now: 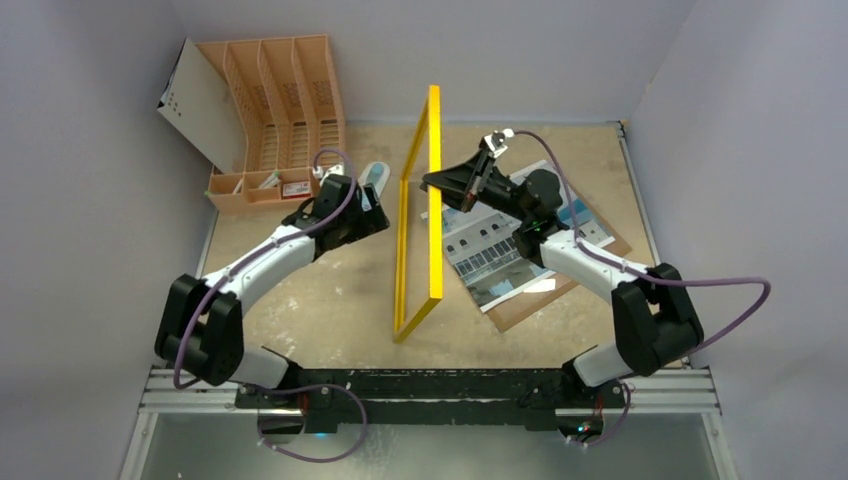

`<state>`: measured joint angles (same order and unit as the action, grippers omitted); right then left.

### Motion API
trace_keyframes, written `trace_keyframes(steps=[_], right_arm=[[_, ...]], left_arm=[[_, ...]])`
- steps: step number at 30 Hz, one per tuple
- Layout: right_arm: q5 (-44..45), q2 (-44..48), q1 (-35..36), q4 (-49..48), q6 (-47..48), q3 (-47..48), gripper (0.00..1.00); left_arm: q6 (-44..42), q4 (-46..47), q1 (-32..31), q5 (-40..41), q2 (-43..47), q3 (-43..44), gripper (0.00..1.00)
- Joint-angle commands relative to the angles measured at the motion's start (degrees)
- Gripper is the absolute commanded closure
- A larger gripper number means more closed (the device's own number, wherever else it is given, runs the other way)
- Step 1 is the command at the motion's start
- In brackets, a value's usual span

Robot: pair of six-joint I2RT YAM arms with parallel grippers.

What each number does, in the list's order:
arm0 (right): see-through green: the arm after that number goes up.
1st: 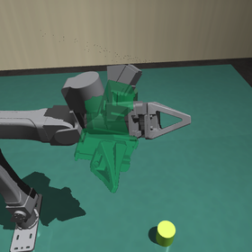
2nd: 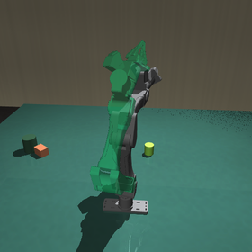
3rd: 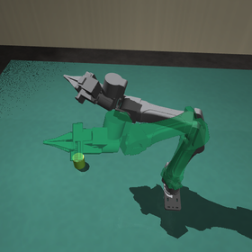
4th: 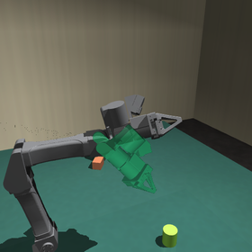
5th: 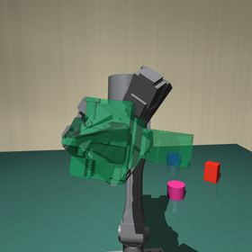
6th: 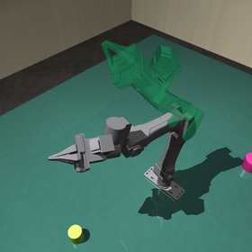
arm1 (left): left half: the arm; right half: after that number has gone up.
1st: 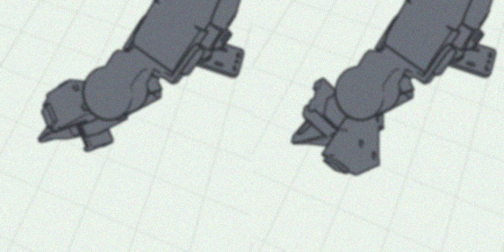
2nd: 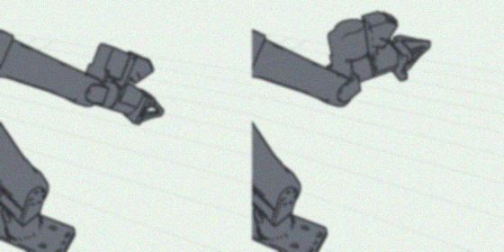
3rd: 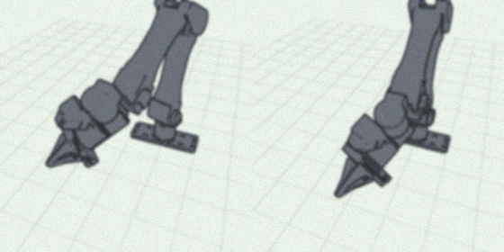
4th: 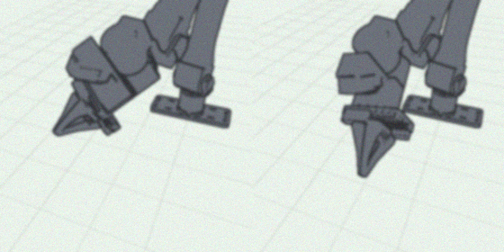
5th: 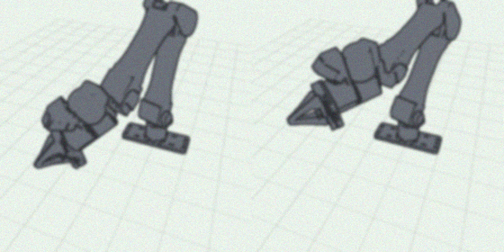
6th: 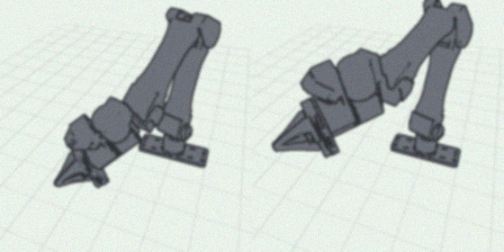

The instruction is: Put the photo into the frame

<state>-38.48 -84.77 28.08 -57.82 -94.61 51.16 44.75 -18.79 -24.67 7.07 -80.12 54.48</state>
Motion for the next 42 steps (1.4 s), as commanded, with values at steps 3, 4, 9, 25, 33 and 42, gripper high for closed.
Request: trace_keyframes(steps=[3, 4, 9, 25, 33, 42], right_arm=[[-13.3, 0.9, -6.5, 1.4, 11.0, -4.5, 0.74], [-14.5, 1.1, -7.4, 2.6, 12.3, -5.3, 0.72], [-18.4, 2.2, -11.2, 11.0, 20.6, -8.0, 0.55], [-5.5, 1.2, -21.2, 43.7, 51.2, -8.9, 0.20], [11.7, -1.1, -21.3, 57.5, 61.8, -2.7, 0.18], [31.2, -0.5, -21.3, 66.6, 64.9, 3.0, 0.15]], left_arm=[[-5.7, 10.2, 0.3, -6.4, -8.4, -1.0, 0.04], [-6.9, 11.7, 0.4, -8.6, -9.9, -1.0, 0.04], [-8.8, 19.9, 0.4, -16.5, -15.3, -0.7, 0.04], [-12.5, 13.4, 0.4, -9.2, -23.7, 1.3, 0.11], [-12.4, 5.9, 0.4, 0.4, -23.0, 3.3, 0.15], [-10.3, 0.7, 0.4, 5.9, -25.1, 5.1, 0.36]])
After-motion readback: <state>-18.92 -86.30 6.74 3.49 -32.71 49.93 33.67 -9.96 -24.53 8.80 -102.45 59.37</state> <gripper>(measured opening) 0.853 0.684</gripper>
